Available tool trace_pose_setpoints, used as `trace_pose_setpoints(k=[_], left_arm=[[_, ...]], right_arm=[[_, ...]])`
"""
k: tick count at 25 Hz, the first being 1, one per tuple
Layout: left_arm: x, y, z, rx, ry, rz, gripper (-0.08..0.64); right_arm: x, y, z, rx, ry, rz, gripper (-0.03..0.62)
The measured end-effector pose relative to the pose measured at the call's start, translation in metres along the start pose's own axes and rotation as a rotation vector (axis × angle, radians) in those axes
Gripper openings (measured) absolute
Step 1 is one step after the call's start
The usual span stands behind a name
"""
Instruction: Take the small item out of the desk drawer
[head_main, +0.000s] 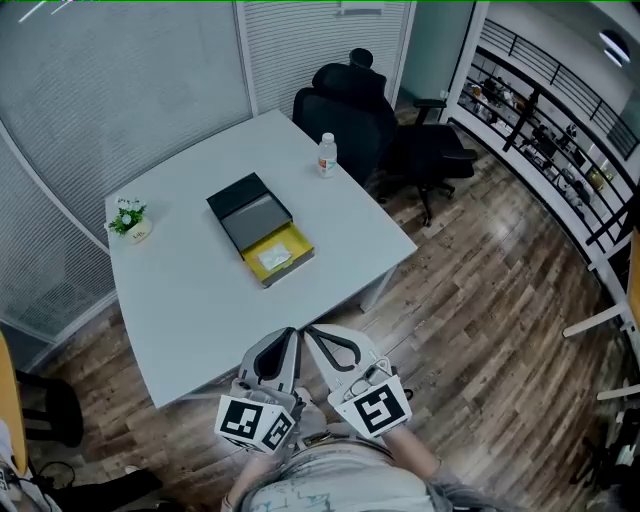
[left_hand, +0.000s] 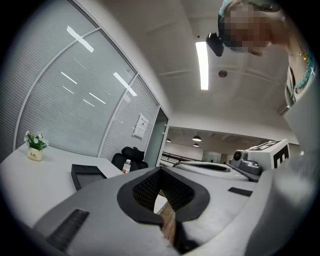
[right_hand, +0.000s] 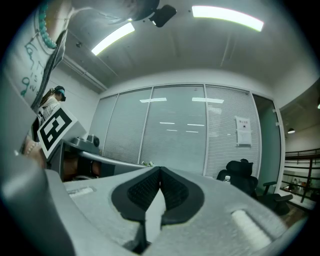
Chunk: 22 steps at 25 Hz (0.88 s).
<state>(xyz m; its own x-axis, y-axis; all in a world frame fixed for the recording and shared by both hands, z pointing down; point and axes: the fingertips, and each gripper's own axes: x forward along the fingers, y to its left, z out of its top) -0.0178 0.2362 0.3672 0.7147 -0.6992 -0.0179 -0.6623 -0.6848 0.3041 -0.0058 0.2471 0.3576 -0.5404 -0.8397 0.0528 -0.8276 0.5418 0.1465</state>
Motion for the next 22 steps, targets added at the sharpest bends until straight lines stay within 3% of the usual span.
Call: trace_pose_setpoints(k=[13,22], left_arm=[[0.008,0.066,0.004,-0.008,0.016,-0.024,-0.002],[0.013,0.087,0.010,-0.002,0.044,-0.036,-0.003]], right_arm=[[0.063,0.005,0.000,0.013,-0.025,-0.015,0.002],[0.083,0.007,-0.002,0.012,-0.013,-0.034,0.002]])
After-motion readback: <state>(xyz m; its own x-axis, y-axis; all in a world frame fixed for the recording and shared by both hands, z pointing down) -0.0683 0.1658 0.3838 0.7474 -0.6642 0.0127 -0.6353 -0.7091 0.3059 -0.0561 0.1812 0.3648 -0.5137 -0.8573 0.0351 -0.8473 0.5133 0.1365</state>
